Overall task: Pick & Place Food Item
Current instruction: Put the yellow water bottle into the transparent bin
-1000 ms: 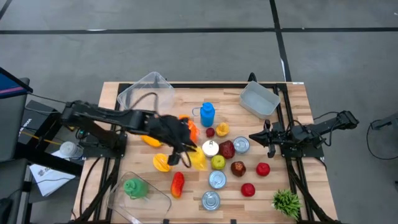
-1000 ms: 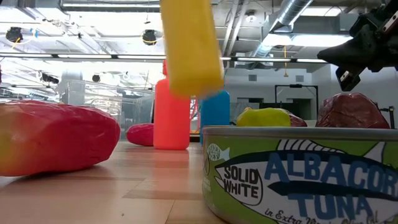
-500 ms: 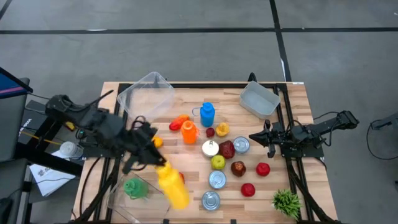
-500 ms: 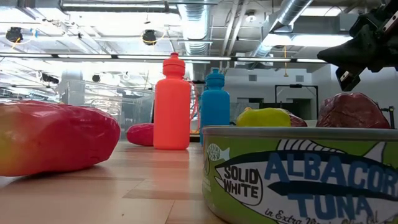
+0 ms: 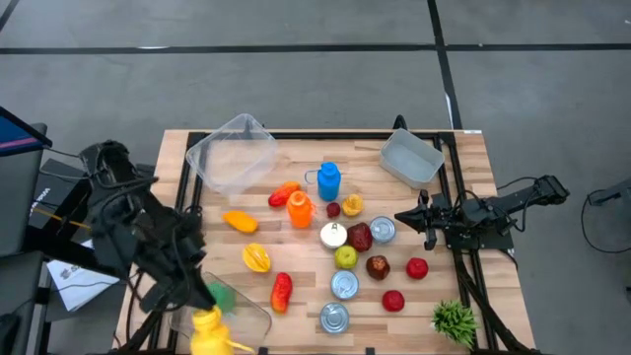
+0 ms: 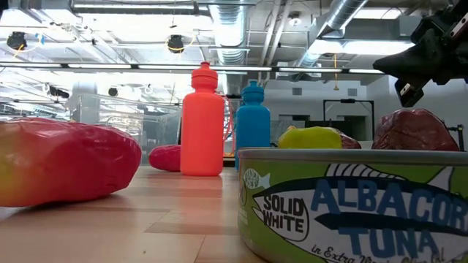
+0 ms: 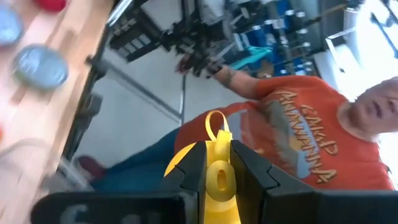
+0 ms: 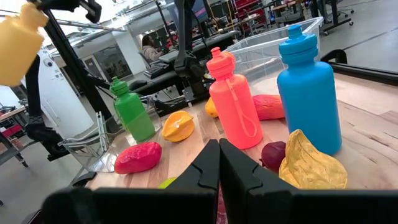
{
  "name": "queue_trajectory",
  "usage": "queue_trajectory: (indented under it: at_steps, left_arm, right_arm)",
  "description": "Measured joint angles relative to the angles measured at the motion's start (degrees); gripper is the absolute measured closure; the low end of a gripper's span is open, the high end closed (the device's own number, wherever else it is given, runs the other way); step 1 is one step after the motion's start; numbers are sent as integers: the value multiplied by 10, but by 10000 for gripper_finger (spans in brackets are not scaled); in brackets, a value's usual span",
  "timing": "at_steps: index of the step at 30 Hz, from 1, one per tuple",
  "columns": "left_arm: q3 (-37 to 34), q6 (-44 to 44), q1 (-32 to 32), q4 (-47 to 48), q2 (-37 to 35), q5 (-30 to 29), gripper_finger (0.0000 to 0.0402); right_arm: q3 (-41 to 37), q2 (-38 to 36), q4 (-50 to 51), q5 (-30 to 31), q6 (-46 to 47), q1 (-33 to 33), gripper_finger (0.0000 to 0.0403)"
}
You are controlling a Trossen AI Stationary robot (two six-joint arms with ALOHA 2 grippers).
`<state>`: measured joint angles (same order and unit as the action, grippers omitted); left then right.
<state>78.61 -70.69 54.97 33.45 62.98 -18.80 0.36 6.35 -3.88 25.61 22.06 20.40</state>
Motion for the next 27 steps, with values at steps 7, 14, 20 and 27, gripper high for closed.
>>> queue_trajectory:
  at_steps: [7, 14, 20, 27]
  left_arm:
    - [0, -133, 117, 51, 16, -111, 361]
    - [24, -197, 162, 95, 44, -175, 364]
    - [113, -148, 161, 179, 67, -212, 364]
    - [245, -25, 161, 280, 115, -244, 364]
  right_arm:
    - [0, 0, 0, 0, 0, 0, 403]
    - [0, 0, 0, 2, 0, 0, 403]
    - [0, 0, 0, 2, 0, 0, 403]
    - [0, 0, 0, 6, 0, 0, 403]
